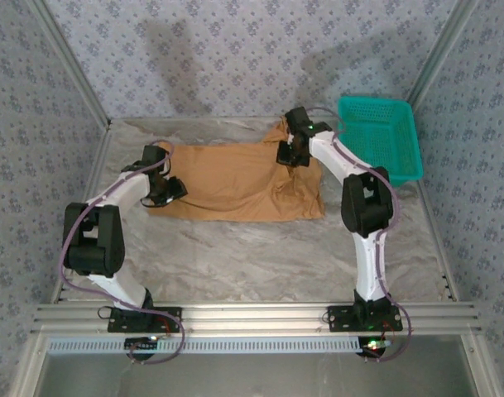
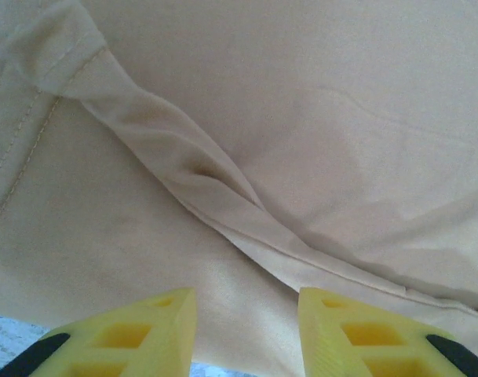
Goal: Fold the inside-out t-shirt
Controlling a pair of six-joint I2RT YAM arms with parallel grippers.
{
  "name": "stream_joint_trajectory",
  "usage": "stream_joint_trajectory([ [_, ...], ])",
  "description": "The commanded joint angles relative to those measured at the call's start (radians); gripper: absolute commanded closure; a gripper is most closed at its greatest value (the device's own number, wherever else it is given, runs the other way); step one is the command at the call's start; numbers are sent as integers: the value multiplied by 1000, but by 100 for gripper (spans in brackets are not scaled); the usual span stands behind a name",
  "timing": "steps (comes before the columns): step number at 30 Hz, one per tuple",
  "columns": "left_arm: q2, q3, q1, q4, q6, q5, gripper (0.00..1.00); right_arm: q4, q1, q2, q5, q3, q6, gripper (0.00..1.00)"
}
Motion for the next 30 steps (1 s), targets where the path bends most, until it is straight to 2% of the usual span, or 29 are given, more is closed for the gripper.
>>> stream_joint_trajectory([
  [1,-71,-12,0,-28,2,17,62,-69,3,149,-106,122,51,76],
  [2,-86,-15,0,-27,-1,17,61,-81,3,168,-115,155,57,67],
  [5,-125,-14,-2,-25,-14,27,62,-84,15,119,-120,124,39,57],
  [11,-116,-24,-13,63,-46,72,64,19,18,-180,-68,-204,1,51],
  [14,-63,-29,-7,130,-54,91,65,122,17,-268,-75,-373,21,48],
  [16,-18,-19,7,157,-56,107,66,185,15,-265,-104,-436,44,48],
  [23,130,-24,97,203,-60,164,65,204,11,-142,-130,-486,81,49],
  [30,107,-170,168,226,-123,190,64,183,28,-183,-129,-612,81,50],
])
